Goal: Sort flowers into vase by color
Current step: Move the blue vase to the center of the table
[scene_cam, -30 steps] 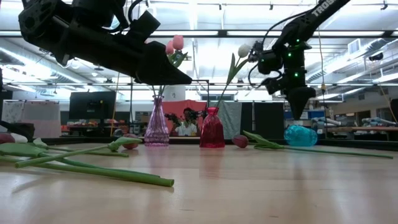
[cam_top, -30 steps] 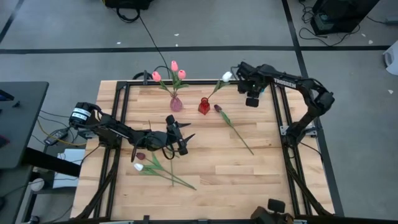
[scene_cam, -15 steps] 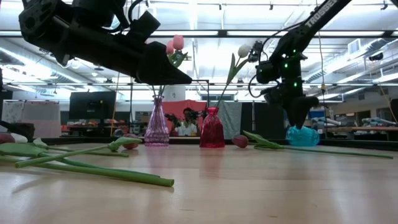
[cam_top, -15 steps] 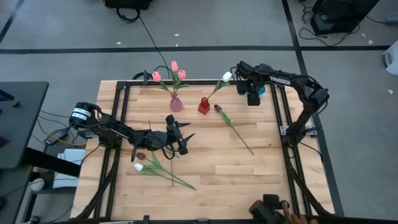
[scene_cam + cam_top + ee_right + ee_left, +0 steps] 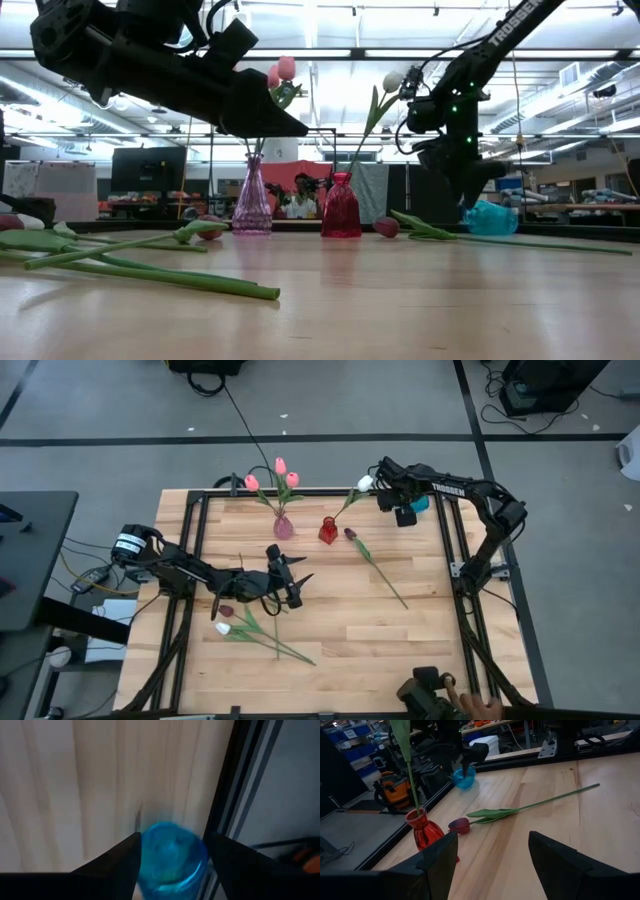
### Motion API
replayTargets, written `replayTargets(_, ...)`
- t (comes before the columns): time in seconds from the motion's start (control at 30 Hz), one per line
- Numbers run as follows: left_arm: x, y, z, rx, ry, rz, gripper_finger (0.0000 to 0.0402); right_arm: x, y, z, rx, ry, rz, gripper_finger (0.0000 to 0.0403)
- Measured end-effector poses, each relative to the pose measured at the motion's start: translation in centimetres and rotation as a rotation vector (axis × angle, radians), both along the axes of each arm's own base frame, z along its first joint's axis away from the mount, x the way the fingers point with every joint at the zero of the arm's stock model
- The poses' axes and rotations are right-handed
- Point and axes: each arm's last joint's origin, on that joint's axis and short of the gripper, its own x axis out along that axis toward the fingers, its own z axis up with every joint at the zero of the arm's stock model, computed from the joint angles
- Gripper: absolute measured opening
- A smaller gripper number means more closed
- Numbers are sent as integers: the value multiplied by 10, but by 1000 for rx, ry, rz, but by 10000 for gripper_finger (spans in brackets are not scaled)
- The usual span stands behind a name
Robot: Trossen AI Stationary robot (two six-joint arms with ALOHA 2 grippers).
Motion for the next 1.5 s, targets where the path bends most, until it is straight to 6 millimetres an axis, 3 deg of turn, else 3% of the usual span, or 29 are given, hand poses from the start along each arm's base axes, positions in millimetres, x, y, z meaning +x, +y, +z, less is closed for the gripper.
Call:
replayTargets(0.17,0,0,0,2,3,5,249,-4,-3,-3,20,-10,12,232)
replayTargets(0.33,0,0,0,11,9,3,249,-12,6,-20,74,30,37,227)
replayTargets(0.63,0,0,0,16,11,3,249,-13,15,-39,-20,135,116,211)
replayTargets(1.0,0,1,0,21,11,17,249,-13,20,-41,-17,171,105,105)
replayTargets(1.3,0,1,0,22,8,25,249,-4,21,-3,55,9,-162,42)
replayTargets(1.5,0,1,0,22,8,25,249,-5,25,25,-13,-39,-690,65)
